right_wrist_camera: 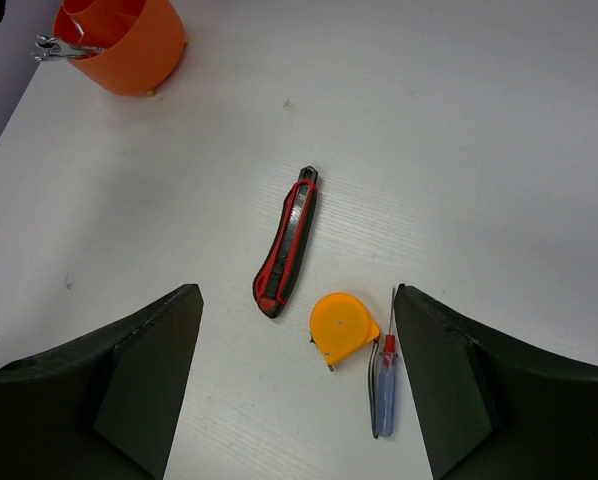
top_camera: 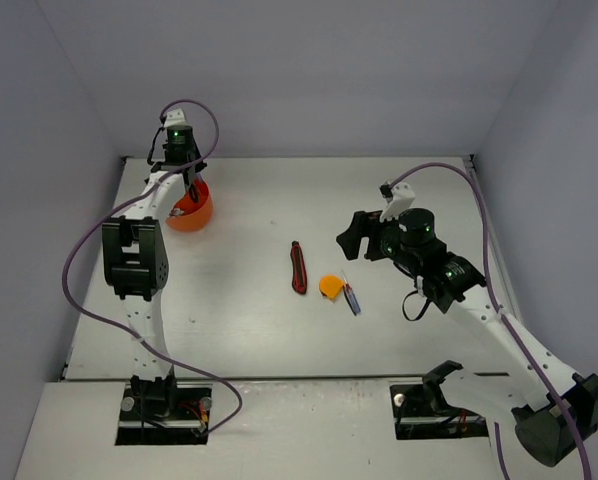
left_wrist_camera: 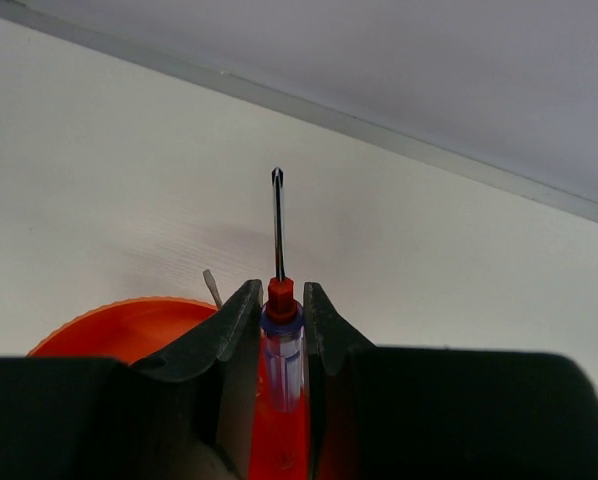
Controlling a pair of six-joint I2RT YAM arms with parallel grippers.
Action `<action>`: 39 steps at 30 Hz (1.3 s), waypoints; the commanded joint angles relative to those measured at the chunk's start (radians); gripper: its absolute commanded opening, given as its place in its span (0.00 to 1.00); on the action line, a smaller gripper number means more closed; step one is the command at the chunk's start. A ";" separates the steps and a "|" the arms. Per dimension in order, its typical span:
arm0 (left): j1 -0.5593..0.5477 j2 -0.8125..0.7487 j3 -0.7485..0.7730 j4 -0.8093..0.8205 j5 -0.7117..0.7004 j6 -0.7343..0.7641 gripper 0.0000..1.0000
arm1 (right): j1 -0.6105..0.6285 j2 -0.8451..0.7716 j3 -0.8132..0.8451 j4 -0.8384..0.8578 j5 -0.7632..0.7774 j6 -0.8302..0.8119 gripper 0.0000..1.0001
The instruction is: Sort the tools into containers
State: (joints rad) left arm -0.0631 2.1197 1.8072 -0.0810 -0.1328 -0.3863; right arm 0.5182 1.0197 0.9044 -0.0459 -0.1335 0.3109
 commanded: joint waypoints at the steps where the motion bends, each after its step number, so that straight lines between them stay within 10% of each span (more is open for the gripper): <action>1: 0.003 -0.075 0.010 0.025 -0.025 0.026 0.00 | -0.006 -0.039 0.000 0.014 0.046 0.027 0.75; 30: 0.003 -0.261 -0.212 -0.176 0.133 0.115 0.00 | -0.006 -0.048 -0.031 0.012 0.021 0.017 0.75; 39: 0.002 -0.293 -0.229 -0.226 0.107 0.206 0.21 | -0.006 -0.061 -0.043 0.011 0.009 0.019 0.75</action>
State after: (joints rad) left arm -0.0635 1.9253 1.5736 -0.2937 -0.0029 -0.2479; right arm 0.5167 0.9855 0.8593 -0.0871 -0.1112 0.3292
